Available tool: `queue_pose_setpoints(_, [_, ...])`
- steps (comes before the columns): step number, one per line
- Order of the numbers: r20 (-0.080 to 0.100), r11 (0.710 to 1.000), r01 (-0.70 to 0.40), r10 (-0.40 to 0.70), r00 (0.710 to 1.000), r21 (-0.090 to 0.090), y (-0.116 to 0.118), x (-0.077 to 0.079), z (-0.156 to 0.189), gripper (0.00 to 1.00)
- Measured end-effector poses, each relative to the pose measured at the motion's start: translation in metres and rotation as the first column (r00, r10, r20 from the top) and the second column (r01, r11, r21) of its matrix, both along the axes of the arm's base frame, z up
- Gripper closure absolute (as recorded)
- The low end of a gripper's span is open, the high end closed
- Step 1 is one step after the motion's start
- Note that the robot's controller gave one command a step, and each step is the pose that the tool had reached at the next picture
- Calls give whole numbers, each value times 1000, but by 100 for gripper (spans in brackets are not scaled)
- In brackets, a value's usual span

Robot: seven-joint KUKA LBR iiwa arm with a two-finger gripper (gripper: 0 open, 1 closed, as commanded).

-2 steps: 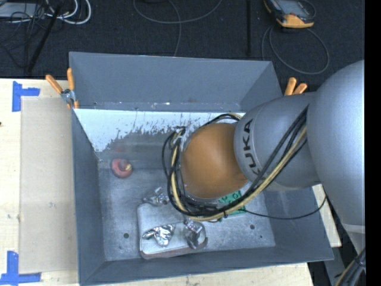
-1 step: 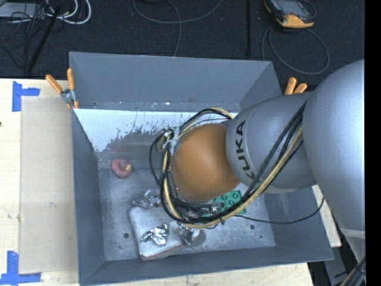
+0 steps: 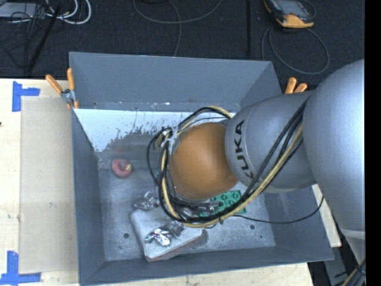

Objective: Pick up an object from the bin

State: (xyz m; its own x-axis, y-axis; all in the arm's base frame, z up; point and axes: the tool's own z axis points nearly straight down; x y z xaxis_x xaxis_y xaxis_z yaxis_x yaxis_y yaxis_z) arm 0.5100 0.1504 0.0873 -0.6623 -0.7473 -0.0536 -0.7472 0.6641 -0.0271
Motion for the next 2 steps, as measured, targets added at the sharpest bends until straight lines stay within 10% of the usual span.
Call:
queue_pose_setpoints(1, [-26, 999, 39, -39, 999, -7, 2, 5, 3, 100])
queue_pose_setpoints(2, [-49, 999, -41, 40, 998, -18, 45, 2, 167, 100])
